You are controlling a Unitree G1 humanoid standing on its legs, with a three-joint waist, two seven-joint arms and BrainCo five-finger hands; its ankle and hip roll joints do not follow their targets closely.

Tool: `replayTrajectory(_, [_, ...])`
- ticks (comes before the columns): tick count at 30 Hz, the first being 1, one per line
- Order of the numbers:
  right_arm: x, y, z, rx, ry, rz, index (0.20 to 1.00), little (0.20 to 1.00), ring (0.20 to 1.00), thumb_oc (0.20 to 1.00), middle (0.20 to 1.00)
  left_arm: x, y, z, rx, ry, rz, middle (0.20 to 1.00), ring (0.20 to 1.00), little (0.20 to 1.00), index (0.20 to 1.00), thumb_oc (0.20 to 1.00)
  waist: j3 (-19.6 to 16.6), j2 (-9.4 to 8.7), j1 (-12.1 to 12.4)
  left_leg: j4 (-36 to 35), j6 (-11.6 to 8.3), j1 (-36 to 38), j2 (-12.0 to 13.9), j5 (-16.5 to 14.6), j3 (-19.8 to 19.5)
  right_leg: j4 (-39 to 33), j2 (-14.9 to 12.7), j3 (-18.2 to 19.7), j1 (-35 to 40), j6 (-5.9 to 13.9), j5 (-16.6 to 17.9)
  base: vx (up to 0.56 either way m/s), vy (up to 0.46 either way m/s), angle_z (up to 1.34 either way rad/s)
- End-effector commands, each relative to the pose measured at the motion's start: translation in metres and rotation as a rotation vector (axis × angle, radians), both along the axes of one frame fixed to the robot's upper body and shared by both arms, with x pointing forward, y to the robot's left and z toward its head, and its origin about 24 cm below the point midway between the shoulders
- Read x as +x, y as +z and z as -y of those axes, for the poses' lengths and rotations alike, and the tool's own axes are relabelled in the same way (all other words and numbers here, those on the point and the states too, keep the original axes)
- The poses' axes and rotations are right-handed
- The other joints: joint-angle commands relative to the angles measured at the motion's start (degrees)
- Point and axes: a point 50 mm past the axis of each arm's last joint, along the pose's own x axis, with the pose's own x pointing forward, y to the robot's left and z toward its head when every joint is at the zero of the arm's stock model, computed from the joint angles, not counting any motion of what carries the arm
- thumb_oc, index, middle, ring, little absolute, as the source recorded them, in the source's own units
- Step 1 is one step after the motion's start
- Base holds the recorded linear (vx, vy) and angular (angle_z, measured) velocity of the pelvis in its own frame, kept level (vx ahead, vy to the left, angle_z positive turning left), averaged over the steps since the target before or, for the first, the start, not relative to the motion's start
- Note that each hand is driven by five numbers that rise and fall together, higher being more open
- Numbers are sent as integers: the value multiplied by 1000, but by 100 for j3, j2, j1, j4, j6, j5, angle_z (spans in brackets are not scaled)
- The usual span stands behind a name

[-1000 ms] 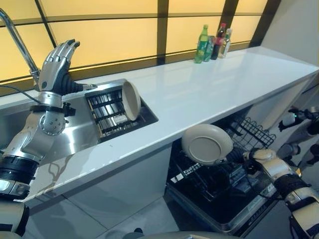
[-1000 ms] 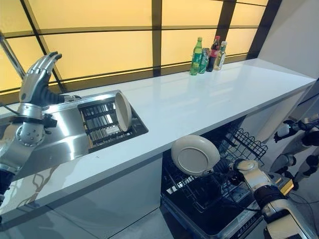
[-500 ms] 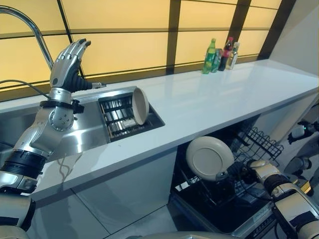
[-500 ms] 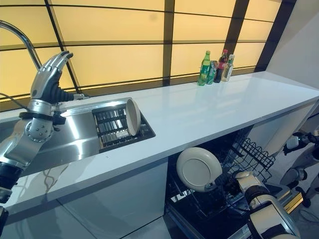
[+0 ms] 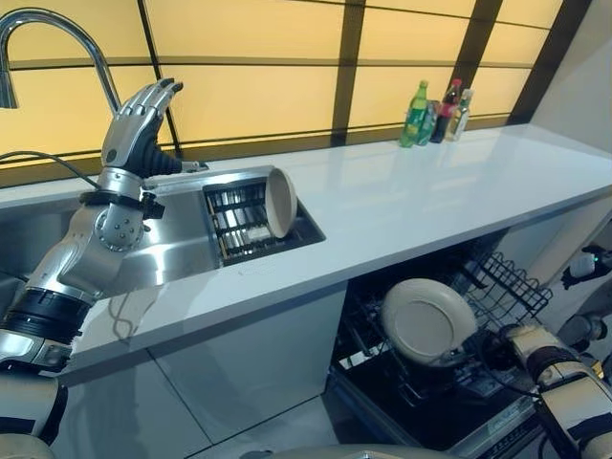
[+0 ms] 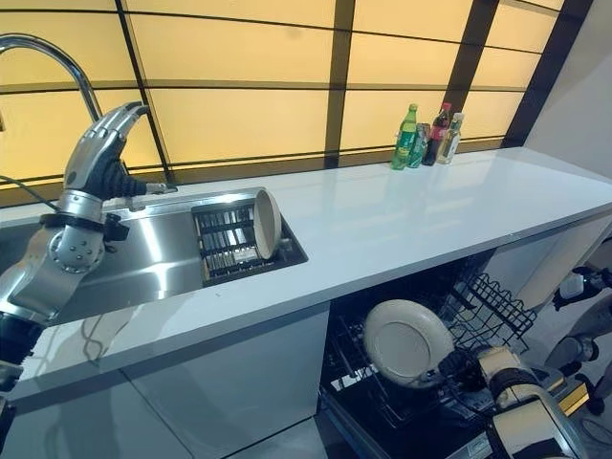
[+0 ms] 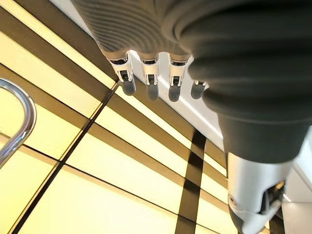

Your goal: Pick up plates and place into dishwasher.

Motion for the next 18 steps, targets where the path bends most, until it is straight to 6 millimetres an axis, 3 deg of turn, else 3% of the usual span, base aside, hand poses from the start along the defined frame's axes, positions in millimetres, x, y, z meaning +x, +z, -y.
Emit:
replayTrajectory(1, [14,44,38,-142,-2,74,200,200,200,200,200,-5,37,-2,3,-18,122,1000,1000,1000,1000,1000,409,-12,-21,99,234,469,-288,-1088,255,57,-336,142,285,538,-710,17,-9,-4])
replayTrajectory(8, [18,54,41,-161,70,77,200,200,200,200,200,-5,39,-6,10,-6,123,1000,1000,1000,1000,1000,420,-47,-106,84,243,504,-286,-1097,304,57,-313,207,284,551,-704,5,-14,-9])
replayTrajectory(18, [16,29,17,-62,137,25,200,200,200,200,200,-4,38,7,39,-54,114,1000,1000,1000,1000,1000,415,-3,-45,80,251,521,-269,-1105,298,57,-329,192,318,543,-729,1,-3,-2])
